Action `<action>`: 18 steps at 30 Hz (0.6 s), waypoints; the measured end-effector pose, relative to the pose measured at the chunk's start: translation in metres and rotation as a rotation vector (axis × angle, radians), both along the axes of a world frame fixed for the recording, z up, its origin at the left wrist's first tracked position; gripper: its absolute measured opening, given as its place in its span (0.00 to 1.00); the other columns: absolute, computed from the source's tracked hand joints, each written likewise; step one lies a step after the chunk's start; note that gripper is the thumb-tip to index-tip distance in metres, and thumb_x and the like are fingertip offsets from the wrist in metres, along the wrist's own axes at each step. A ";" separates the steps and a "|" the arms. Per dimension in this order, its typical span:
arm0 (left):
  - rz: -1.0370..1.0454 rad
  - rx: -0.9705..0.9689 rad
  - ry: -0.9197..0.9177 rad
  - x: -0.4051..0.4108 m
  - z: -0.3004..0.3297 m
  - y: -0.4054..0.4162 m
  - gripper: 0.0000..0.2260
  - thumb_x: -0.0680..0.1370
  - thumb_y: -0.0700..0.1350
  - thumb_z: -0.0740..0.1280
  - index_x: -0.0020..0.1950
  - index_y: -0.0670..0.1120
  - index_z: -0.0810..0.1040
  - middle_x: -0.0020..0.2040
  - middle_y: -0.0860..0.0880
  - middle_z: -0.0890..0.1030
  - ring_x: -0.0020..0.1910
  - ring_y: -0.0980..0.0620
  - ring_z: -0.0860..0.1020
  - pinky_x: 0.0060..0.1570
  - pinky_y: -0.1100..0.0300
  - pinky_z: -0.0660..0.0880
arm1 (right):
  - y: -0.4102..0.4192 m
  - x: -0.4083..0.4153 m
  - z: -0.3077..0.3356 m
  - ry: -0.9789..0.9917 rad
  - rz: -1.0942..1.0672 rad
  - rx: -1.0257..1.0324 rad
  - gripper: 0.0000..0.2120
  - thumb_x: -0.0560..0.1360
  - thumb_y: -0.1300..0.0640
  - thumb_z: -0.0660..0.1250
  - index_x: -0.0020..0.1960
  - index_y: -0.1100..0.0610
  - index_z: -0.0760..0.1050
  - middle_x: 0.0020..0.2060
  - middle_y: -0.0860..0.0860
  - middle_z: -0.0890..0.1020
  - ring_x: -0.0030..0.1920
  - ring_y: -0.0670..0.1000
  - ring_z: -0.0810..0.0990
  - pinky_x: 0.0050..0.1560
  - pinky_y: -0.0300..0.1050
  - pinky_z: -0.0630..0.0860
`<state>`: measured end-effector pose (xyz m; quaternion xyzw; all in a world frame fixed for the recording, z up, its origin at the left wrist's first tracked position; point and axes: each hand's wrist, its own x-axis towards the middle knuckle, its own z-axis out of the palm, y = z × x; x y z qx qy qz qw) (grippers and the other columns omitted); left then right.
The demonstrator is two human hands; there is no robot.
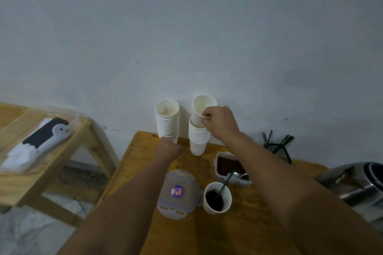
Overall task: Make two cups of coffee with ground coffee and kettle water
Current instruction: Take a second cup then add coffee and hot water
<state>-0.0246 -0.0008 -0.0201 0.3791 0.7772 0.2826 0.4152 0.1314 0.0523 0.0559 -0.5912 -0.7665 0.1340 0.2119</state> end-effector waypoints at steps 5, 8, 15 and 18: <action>0.069 0.051 0.018 -0.018 -0.007 0.000 0.25 0.68 0.40 0.77 0.62 0.43 0.72 0.53 0.46 0.77 0.55 0.42 0.78 0.40 0.58 0.77 | 0.002 -0.006 -0.009 -0.041 -0.043 -0.038 0.09 0.74 0.58 0.69 0.53 0.55 0.83 0.51 0.57 0.83 0.49 0.57 0.81 0.52 0.52 0.81; 0.100 0.087 0.026 -0.022 -0.006 0.003 0.31 0.67 0.43 0.79 0.65 0.41 0.69 0.59 0.44 0.76 0.57 0.42 0.77 0.44 0.56 0.79 | -0.001 -0.005 -0.018 -0.052 -0.064 -0.099 0.12 0.74 0.58 0.71 0.57 0.55 0.82 0.54 0.57 0.82 0.52 0.57 0.81 0.54 0.51 0.81; 0.115 0.239 -0.007 -0.030 0.002 0.016 0.43 0.63 0.46 0.80 0.72 0.43 0.60 0.65 0.41 0.72 0.63 0.39 0.74 0.55 0.46 0.77 | -0.007 -0.011 -0.023 -0.084 -0.058 -0.124 0.22 0.74 0.54 0.73 0.67 0.53 0.77 0.62 0.54 0.81 0.59 0.57 0.79 0.56 0.52 0.79; 0.102 0.284 -0.015 -0.035 0.005 0.023 0.45 0.65 0.46 0.80 0.75 0.44 0.58 0.69 0.42 0.70 0.66 0.40 0.72 0.58 0.45 0.74 | -0.006 -0.026 -0.016 -0.029 -0.010 -0.049 0.17 0.77 0.54 0.69 0.65 0.54 0.78 0.61 0.52 0.82 0.60 0.56 0.80 0.58 0.51 0.78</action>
